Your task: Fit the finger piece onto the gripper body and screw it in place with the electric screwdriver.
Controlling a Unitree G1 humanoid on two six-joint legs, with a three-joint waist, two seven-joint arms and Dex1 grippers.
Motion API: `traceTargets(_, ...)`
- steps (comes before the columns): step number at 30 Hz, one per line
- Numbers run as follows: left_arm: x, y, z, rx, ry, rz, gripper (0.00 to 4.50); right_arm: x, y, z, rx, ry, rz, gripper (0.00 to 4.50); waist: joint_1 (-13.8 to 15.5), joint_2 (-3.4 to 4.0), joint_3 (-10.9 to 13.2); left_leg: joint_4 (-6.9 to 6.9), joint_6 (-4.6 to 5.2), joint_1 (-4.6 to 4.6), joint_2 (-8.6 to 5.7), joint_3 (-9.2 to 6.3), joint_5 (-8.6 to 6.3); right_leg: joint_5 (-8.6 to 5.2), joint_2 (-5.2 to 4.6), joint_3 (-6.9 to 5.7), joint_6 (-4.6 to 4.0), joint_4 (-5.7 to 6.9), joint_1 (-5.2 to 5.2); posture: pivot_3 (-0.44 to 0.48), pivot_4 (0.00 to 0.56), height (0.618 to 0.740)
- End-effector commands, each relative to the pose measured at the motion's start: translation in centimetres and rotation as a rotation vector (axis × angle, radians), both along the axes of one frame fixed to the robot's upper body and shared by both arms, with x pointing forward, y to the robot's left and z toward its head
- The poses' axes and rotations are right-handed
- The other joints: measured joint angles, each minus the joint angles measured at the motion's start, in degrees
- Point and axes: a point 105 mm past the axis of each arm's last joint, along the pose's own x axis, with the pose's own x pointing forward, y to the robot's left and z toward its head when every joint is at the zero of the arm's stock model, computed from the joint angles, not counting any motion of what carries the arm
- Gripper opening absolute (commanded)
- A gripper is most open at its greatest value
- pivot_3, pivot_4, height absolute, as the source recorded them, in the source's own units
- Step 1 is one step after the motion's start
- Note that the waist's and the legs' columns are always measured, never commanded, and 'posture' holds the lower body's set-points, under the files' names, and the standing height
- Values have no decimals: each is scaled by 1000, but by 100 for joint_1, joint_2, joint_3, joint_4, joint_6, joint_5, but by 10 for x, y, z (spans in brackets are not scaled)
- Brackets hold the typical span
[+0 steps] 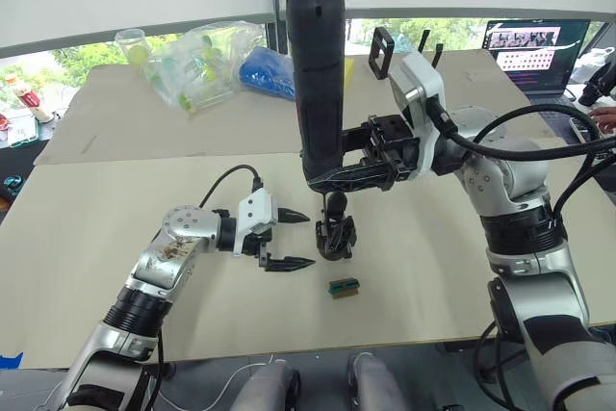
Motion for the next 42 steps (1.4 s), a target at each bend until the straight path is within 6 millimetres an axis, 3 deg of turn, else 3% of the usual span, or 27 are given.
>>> traceTargets(1, 0, -5, 6, -3, -29, -29, 4500, -13, 0, 15, 28, -68, 48, 1925, 0, 0, 0, 0, 0, -1, 0, 0, 0, 0, 0, 0, 0, 0, 0, 0, 150, 737)
traceTargets(42, -2, -13, 3, 8, -35, -60, 4500, -15, -3, -6, -15, -63, 37, 1925, 2, 0, 0, 5, 0, -1, -1, 0, 0, 0, -1, 0, 0, 0, 1, 0, 150, 737)
